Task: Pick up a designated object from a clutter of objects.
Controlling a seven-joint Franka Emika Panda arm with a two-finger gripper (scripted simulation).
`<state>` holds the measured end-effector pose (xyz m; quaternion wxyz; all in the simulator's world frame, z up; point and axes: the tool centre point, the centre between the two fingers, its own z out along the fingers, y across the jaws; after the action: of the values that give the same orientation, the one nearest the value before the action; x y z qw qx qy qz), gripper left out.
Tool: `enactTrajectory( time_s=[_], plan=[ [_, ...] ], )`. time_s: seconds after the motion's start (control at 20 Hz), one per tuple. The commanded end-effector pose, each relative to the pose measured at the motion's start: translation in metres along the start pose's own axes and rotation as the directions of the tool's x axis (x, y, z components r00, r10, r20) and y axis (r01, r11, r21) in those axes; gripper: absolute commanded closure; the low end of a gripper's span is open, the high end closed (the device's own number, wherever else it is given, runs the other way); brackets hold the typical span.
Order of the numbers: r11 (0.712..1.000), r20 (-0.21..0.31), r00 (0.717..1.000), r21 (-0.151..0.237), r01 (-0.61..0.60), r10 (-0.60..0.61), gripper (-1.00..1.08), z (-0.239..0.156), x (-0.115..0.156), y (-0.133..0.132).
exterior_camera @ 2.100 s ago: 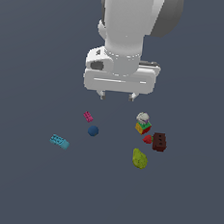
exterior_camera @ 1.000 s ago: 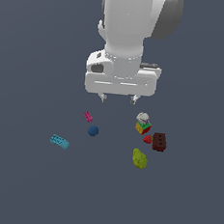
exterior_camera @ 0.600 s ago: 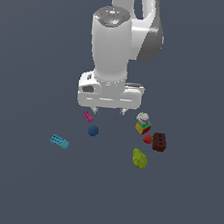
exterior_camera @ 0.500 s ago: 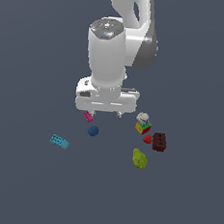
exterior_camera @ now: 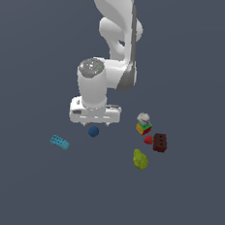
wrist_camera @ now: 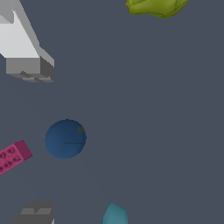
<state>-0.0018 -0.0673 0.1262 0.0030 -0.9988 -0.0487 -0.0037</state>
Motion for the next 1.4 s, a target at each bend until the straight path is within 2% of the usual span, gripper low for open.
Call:
enactTrajectory(
  time_s=[0.0,0.4,0.75,1.35],
  plan=[
    [1.0,0.002,1.0,-0.002,0.01,-0.01,-0.92,0.017,-0.006,0.007],
    [1.0,0.008,1.0,-0.005,0.025,-0.024,-0.92,0.044,-0.019,0.018],
    [1.0,0.009,1.0,-0.005,0.024,-0.024,-0.92,0.049,-0.019,0.018],
    [1.0,0.008,1.0,-0.005,0.025,-0.025,-0.92,0.093,-0.021,0.019]
  ],
)
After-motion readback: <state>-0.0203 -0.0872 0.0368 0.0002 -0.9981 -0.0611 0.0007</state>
